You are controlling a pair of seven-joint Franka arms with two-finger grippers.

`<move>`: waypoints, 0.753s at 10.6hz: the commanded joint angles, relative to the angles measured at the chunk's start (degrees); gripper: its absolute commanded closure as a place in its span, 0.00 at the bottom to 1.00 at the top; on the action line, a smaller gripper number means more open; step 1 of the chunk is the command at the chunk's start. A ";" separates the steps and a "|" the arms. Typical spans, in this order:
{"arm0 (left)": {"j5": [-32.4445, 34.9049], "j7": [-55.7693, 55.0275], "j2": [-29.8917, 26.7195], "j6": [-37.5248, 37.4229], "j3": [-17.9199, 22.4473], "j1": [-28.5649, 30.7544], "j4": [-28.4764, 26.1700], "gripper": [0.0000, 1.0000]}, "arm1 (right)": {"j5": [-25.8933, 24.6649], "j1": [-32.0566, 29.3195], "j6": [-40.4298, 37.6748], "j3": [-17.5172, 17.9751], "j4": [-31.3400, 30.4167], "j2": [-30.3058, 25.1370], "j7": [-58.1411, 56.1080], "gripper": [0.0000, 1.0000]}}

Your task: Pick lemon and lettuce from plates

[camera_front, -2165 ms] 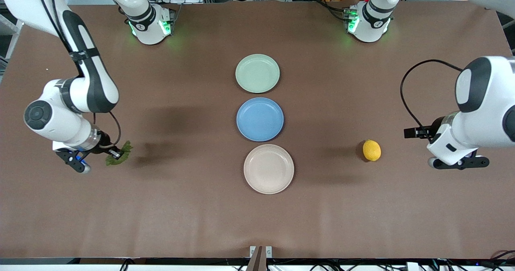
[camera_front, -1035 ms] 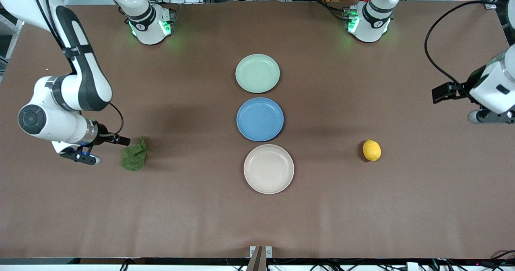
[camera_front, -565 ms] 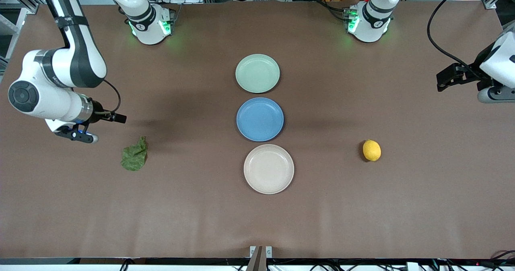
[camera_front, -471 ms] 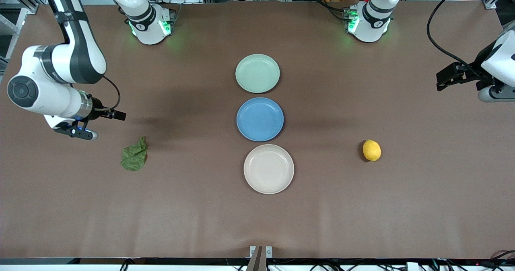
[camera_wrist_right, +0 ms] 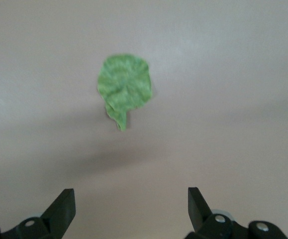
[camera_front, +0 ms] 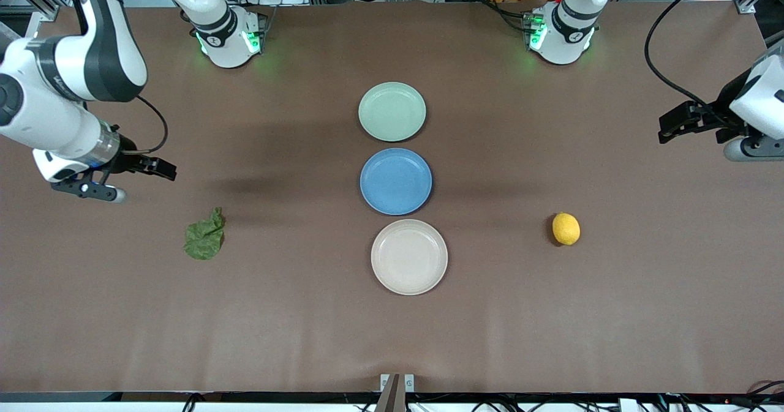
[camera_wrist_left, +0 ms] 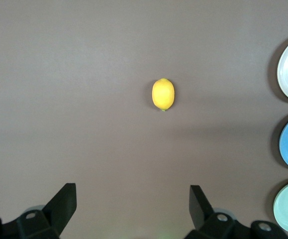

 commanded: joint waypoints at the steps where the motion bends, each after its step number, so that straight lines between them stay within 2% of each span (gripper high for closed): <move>1: -1.62 1.02 -1.34 1.16 -1.08 1.94 -1.64 0.00 | -0.11 -0.43 -1.25 0.57 6.19 -0.42 -1.02 0.00; 8: -1.27 1.02 -0.20 1.78 -0.82 2.03 -1.55 0.00 | -0.02 0.19 -16.79 0.74 23.50 0.28 -5.41 0.00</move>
